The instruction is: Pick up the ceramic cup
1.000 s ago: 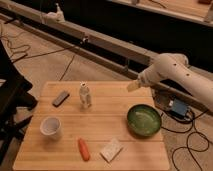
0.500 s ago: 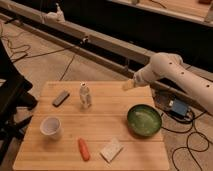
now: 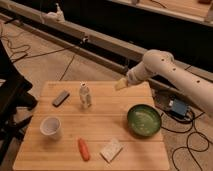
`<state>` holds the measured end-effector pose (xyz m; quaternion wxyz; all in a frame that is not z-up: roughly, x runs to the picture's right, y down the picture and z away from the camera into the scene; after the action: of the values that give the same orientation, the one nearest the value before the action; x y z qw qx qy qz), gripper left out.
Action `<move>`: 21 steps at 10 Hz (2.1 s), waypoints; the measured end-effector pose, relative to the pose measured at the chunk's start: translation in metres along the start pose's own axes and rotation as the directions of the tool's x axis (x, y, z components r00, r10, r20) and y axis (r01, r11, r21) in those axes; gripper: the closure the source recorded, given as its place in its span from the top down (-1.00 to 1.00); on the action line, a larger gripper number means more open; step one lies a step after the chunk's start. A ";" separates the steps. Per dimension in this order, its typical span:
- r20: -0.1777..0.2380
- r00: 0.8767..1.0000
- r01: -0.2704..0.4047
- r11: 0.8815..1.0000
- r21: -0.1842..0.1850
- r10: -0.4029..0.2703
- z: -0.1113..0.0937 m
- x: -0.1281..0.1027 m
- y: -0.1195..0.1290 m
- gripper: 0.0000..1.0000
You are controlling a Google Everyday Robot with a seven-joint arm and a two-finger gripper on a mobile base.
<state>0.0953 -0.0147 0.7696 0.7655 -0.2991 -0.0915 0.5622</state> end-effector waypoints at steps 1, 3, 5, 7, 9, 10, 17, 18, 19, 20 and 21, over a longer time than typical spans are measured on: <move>0.009 1.000 0.023 1.000 -0.015 -0.023 0.002 -0.008 0.015 0.14; 0.024 0.997 0.077 0.996 -0.035 -0.076 0.008 -0.021 0.045 0.14; 0.032 0.990 0.136 0.989 -0.056 -0.135 0.016 -0.029 0.077 0.14; 0.027 0.982 0.188 0.979 -0.074 -0.186 0.028 -0.033 0.103 0.14; 0.018 0.972 0.235 0.967 -0.097 -0.234 0.044 -0.035 0.131 0.14; 0.015 0.966 0.256 0.958 -0.128 -0.256 0.055 -0.034 0.150 0.14; 0.001 0.935 0.347 0.913 -0.214 -0.355 0.083 -0.027 0.206 0.14; 0.001 0.935 0.347 0.913 -0.214 -0.355 0.083 -0.027 0.206 0.14; 0.000 0.935 0.347 0.913 -0.214 -0.355 0.084 -0.027 0.206 0.14; 0.000 0.935 0.346 0.913 -0.214 -0.355 0.084 -0.027 0.206 0.14; 0.003 0.935 0.347 0.914 -0.212 -0.354 0.084 -0.027 0.205 0.14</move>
<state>-0.1196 0.0286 0.7271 0.8197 -0.3666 -0.1887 0.3977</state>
